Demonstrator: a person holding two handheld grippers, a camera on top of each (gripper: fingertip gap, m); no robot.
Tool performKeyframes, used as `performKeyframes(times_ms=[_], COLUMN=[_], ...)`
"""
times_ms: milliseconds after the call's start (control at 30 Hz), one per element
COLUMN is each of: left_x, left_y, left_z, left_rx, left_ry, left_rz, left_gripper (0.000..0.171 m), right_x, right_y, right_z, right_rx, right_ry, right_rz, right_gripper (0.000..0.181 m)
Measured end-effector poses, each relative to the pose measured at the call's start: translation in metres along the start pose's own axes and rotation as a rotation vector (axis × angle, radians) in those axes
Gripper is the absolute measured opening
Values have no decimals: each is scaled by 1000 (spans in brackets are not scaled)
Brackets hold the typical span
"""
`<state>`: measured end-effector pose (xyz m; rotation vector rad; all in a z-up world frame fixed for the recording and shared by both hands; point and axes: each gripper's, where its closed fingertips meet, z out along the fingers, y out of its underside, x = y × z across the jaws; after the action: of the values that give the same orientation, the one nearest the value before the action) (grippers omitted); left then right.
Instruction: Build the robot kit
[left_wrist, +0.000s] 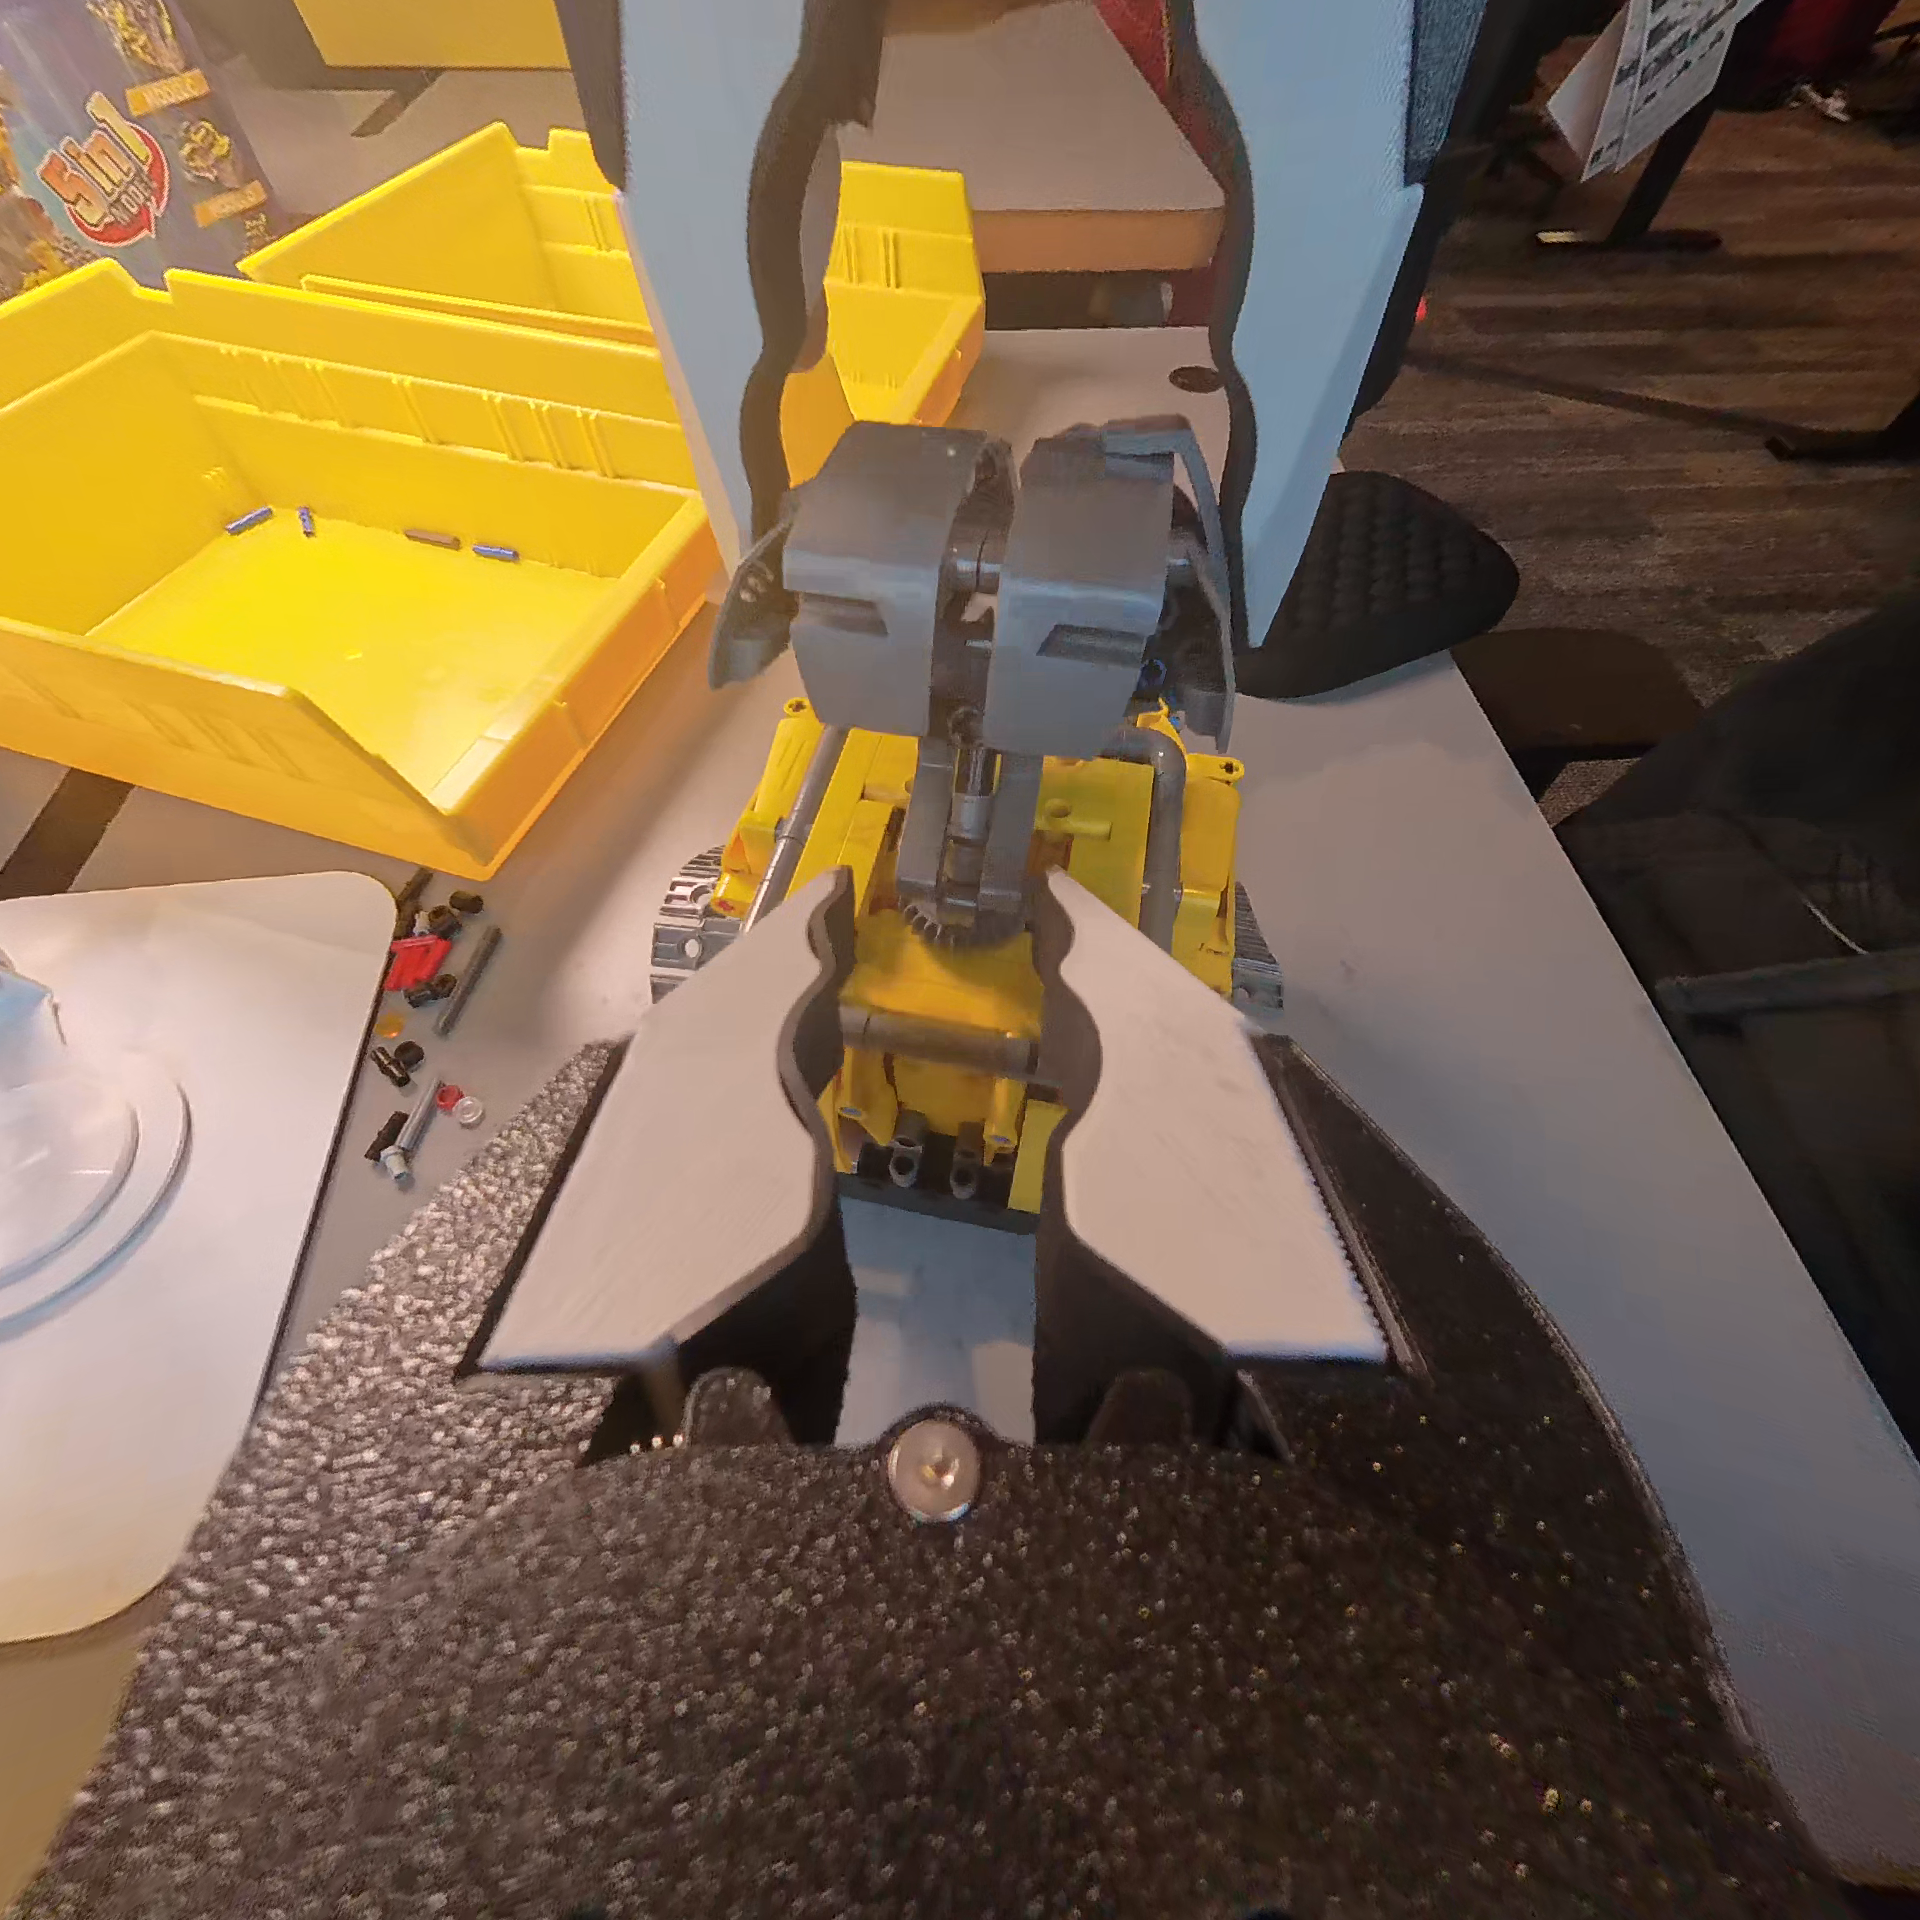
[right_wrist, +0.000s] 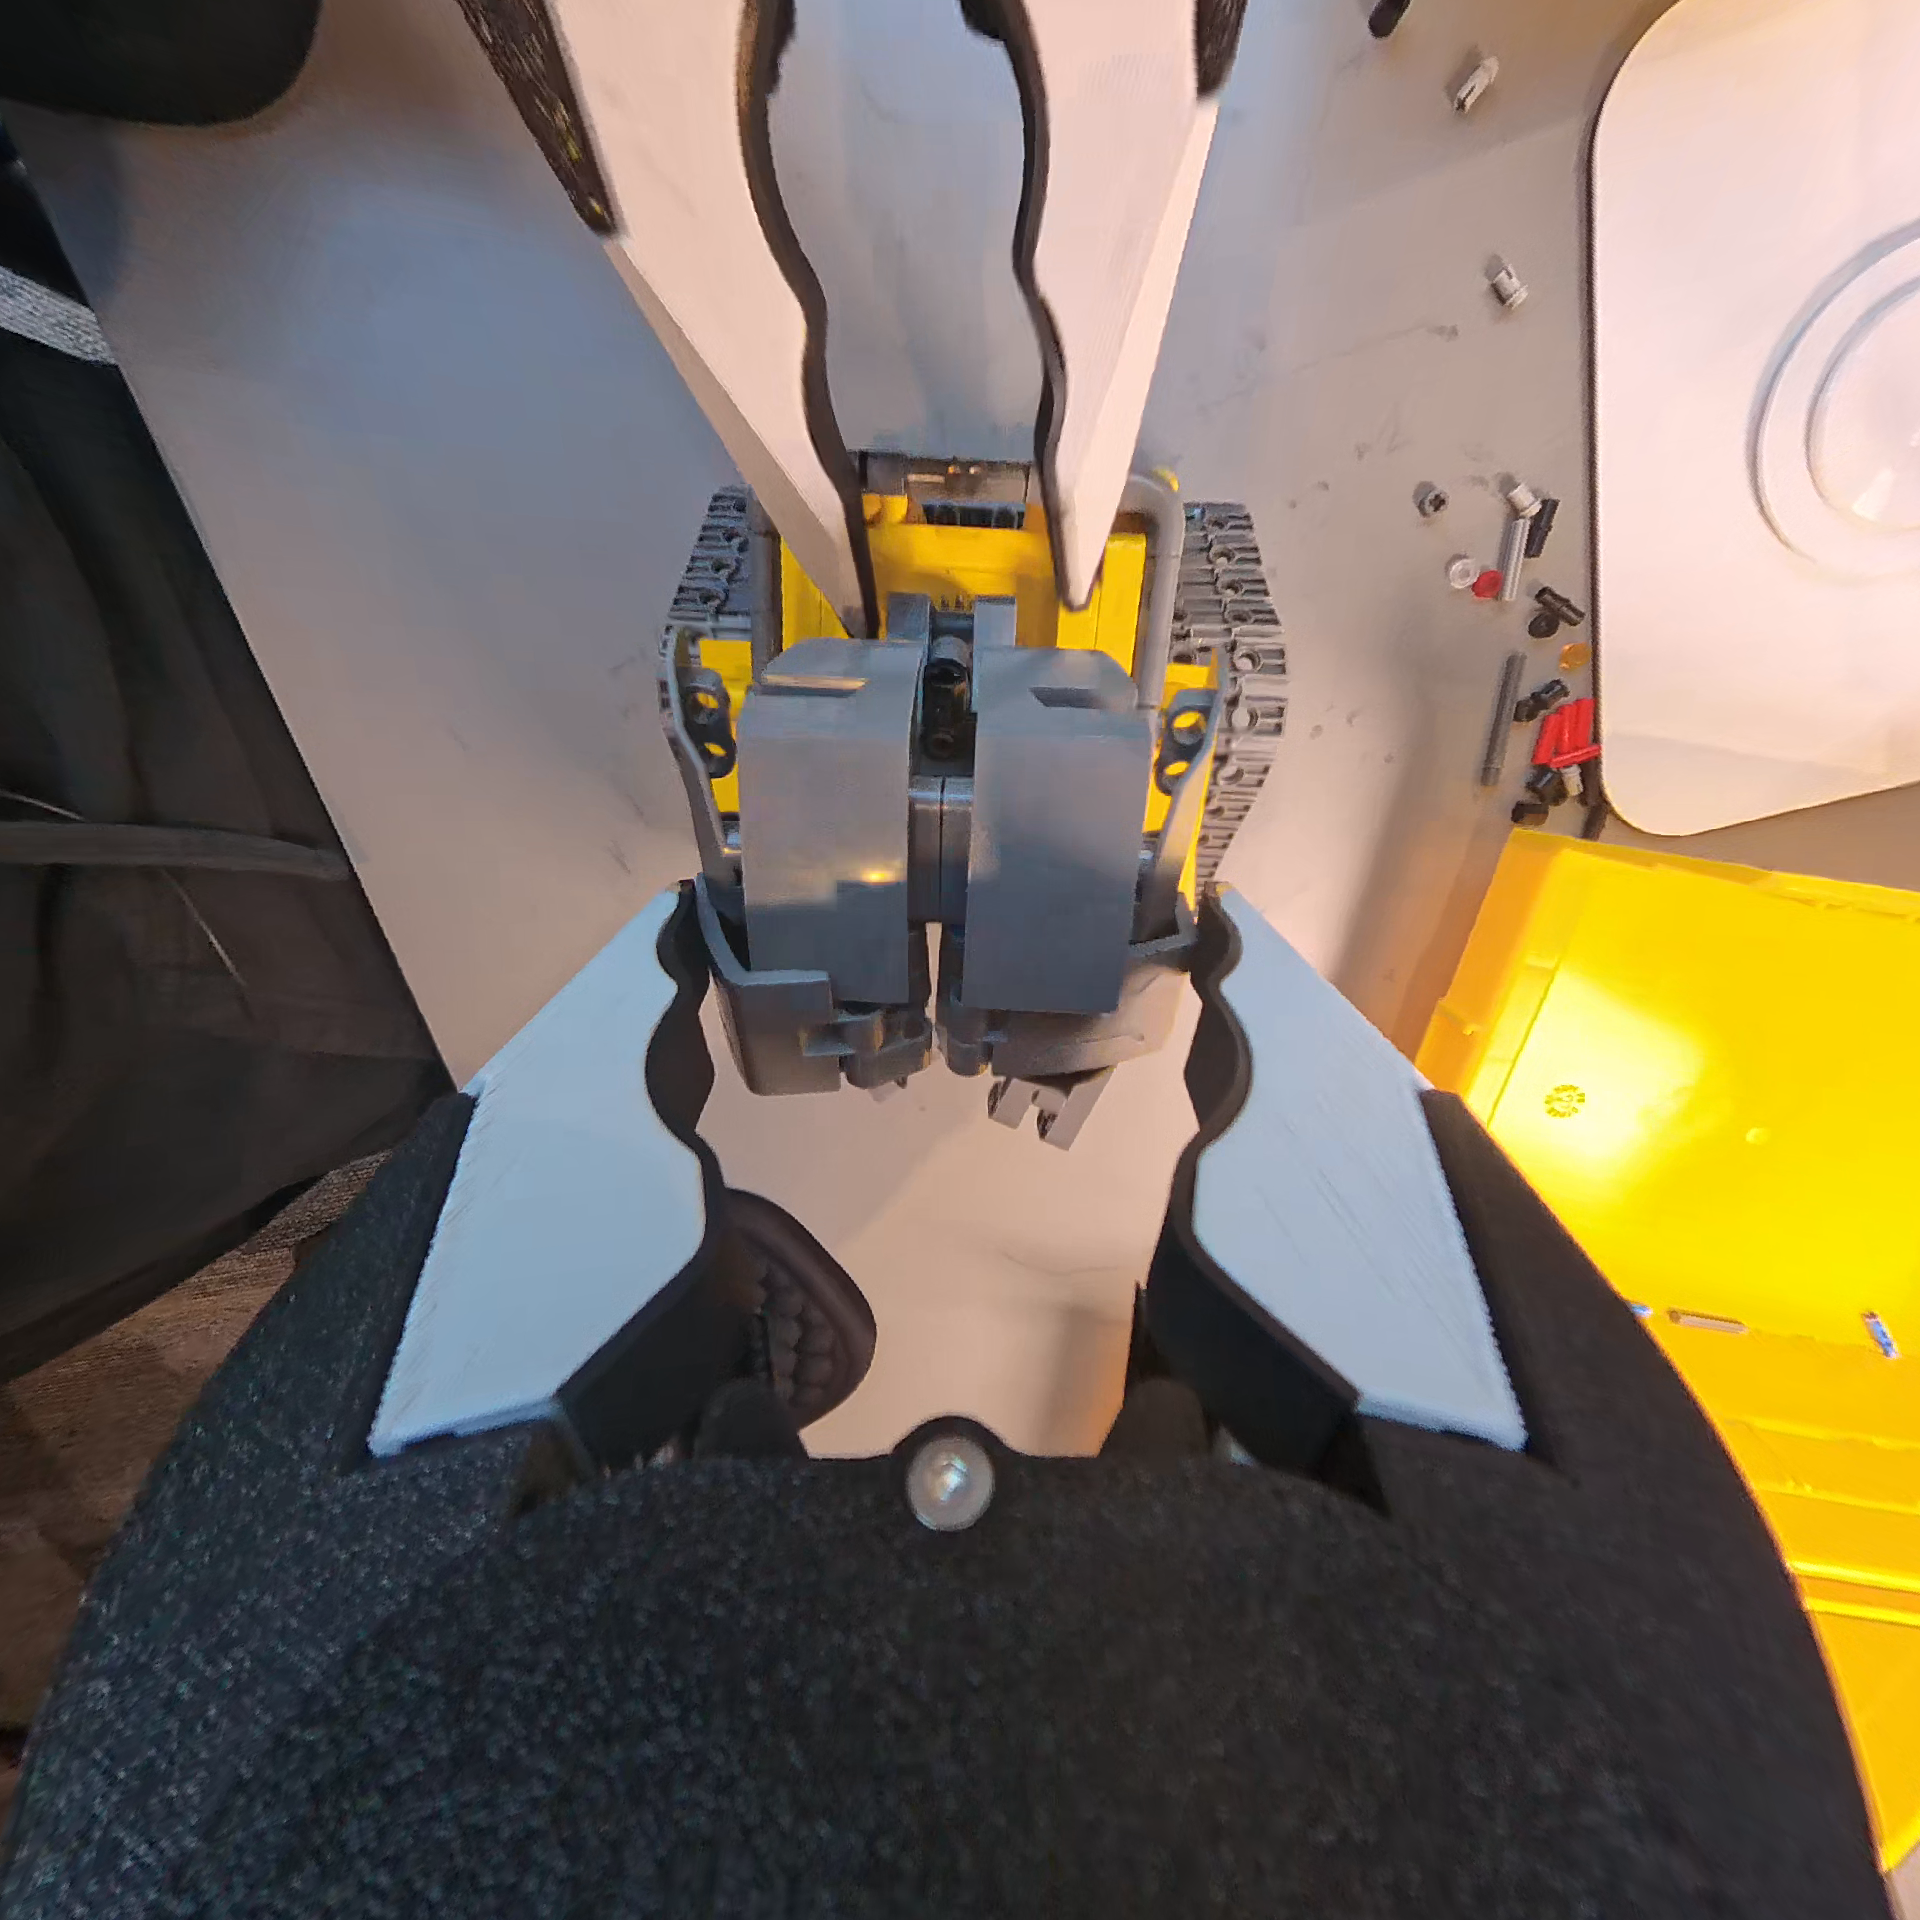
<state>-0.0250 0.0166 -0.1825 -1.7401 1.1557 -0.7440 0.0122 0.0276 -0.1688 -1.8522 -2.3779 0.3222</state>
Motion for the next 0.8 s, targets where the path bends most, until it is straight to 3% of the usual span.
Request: performKeyframes(times_ms=[233,600,800], left_x=[2,3,2], left_y=[11,13,14], left_z=[2,7,5], left_rx=[-39,-42,-51], left_ry=[30,30,27], left_rz=[-15,-17,-2], left_gripper=[23,24,24], right_x=[0,-2,-2], right_y=[-29,-41,-42], right_z=[-6,6,5], right_rx=[27,-22,-15], right_ry=[-15,-110,-83], right_rz=[8,82,38], right_gripper=[93,88,88])
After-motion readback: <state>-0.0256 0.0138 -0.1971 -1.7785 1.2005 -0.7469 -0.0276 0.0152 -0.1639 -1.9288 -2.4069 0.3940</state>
